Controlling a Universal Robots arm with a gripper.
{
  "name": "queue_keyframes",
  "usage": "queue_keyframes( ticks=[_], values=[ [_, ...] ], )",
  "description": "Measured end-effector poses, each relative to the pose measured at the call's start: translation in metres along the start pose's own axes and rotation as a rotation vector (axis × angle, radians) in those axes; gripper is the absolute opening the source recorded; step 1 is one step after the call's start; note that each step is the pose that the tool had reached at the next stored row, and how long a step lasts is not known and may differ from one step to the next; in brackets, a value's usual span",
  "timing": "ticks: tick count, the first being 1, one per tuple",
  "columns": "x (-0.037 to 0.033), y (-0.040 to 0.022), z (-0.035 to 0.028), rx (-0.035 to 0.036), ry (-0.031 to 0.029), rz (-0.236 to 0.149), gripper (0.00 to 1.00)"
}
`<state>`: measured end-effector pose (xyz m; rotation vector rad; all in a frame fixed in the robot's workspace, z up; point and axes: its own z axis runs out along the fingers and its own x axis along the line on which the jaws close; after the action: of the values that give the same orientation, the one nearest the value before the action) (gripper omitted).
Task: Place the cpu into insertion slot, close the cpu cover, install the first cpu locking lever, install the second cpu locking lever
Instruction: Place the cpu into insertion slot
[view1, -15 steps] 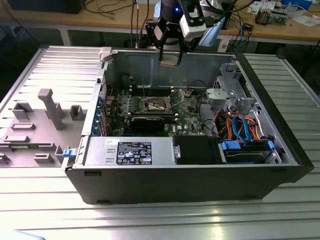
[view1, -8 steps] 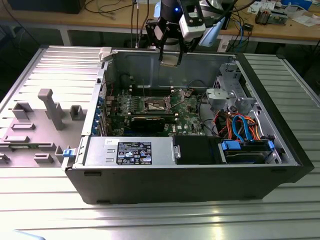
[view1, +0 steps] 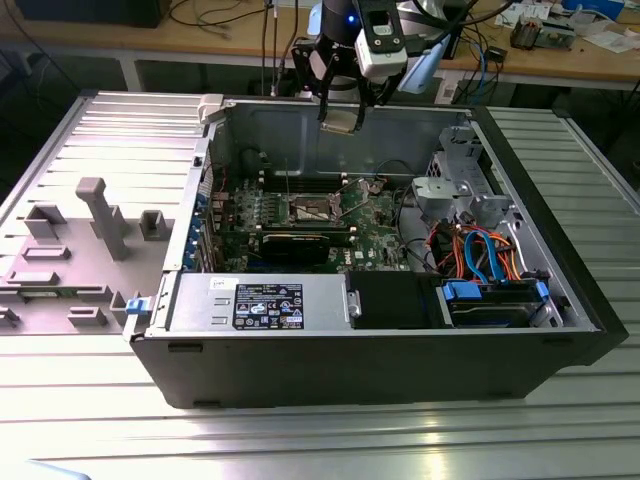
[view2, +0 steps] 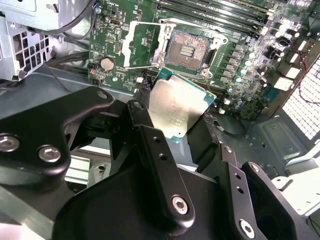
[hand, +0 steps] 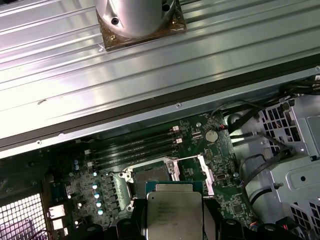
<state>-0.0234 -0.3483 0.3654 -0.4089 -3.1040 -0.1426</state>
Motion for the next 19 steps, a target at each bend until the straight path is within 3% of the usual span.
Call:
queue_keyframes(
  ticks=[12, 19],
  values=[
    [0.0, 0.0, 0.0, -0.0002, -0.0003, 0.003, 0.54],
    [0.0, 0.0, 0.0002, -0.0009, -0.0052, 0.057, 0.54]
  ],
)
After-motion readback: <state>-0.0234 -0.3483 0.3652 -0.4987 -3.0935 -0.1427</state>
